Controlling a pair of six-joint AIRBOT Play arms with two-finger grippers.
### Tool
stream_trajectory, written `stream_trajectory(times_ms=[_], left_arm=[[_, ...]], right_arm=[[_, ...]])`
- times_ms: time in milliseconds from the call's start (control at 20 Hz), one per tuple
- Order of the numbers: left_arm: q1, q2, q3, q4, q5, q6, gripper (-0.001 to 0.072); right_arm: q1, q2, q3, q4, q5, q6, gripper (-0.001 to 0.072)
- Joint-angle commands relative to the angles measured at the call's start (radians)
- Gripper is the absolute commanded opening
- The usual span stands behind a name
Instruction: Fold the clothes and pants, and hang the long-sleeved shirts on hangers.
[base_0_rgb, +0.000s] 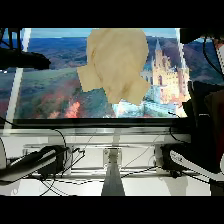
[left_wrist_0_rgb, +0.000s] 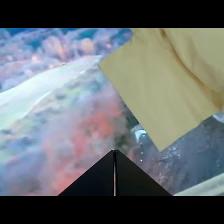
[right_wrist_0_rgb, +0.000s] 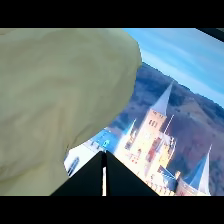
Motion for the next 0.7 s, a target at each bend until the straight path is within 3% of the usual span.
stream_trajectory(times_ms=[0, 650], left_arm=[[0.001, 0.001, 0.001, 0.0, 0.0, 0.0, 0.0011], [0.001, 0.001, 0.001, -0.005, 0.001, 0.0, 0.0011]], right_arm=[[0.001, -0.001, 0.001, 0.0, 0.0, 0.0, 0.0014], [0.001, -0.001, 0.001, 0.014, -0.022, 0.003, 0.0015]])
